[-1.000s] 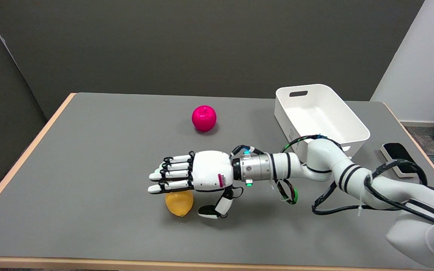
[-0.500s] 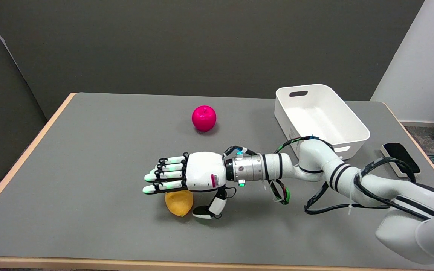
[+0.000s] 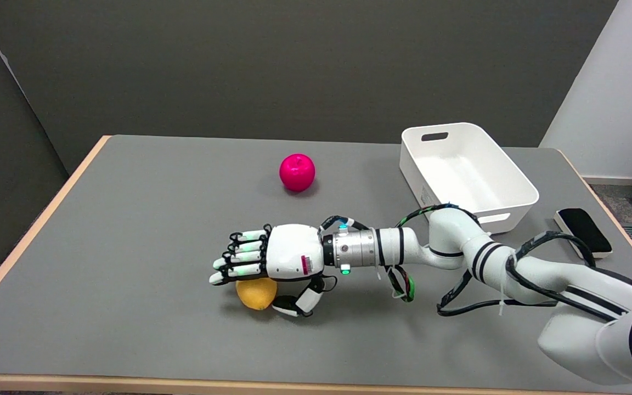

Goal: Pick up the lemon.

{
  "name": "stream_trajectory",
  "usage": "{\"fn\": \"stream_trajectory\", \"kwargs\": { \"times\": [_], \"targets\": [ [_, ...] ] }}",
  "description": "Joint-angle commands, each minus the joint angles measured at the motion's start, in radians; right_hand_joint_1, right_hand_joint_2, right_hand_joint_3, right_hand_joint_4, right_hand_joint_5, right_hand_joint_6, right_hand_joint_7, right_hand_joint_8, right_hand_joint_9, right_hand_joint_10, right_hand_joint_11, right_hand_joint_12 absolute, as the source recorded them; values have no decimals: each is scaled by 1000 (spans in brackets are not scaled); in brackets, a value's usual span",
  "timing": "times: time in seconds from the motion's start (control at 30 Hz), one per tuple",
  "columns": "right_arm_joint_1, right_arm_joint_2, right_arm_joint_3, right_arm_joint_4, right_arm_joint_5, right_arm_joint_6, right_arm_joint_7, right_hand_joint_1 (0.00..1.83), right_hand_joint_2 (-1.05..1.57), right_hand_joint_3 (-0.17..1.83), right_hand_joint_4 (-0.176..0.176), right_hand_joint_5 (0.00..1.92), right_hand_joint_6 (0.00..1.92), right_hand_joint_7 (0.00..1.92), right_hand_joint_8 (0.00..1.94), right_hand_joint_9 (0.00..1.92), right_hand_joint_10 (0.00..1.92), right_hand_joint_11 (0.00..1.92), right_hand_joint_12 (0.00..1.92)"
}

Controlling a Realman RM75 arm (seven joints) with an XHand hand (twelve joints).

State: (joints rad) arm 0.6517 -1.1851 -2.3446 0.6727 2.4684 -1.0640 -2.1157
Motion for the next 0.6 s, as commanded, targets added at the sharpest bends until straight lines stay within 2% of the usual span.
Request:
{"fn": "stream_trajectory", "kwargs": {
  "times": [0.03,0.1,0.17,0.23,0.27,0.43,0.47,0.53,0.6],
  "targets": [
    [-2,-12,-1,-46,17,9,1,826,761,1022,57,109,435,216,330,252,672,5,959],
    [-2,-11,-1,-48,27,9,1,835,838,957,86,165,955,353,482,338,760,46,984],
    [-3,-11,2,-52,29,9,1,892,878,862,90,183,1240,388,657,357,823,42,1018],
    [-3,-11,2,-56,29,9,1,721,1253,351,117,390,1731,405,863,379,971,54,1025],
    [-3,-10,2,-58,29,9,1,696,1313,268,120,432,1811,415,921,387,1017,58,1029],
    [-3,-5,2,-58,29,9,1,745,1271,316,93,472,1780,460,1092,407,1173,75,1059],
    [-3,-5,3,-58,29,9,1,788,1275,296,75,472,1789,479,1161,417,1185,83,1051],
    [-5,-5,3,-59,31,9,1,1049,1321,149,-32,454,1859,583,1543,470,1183,125,977],
    [-5,-4,3,-59,31,9,1,1047,1289,213,-23,451,1851,593,1558,424,1309,70,1134]
  ]
}}
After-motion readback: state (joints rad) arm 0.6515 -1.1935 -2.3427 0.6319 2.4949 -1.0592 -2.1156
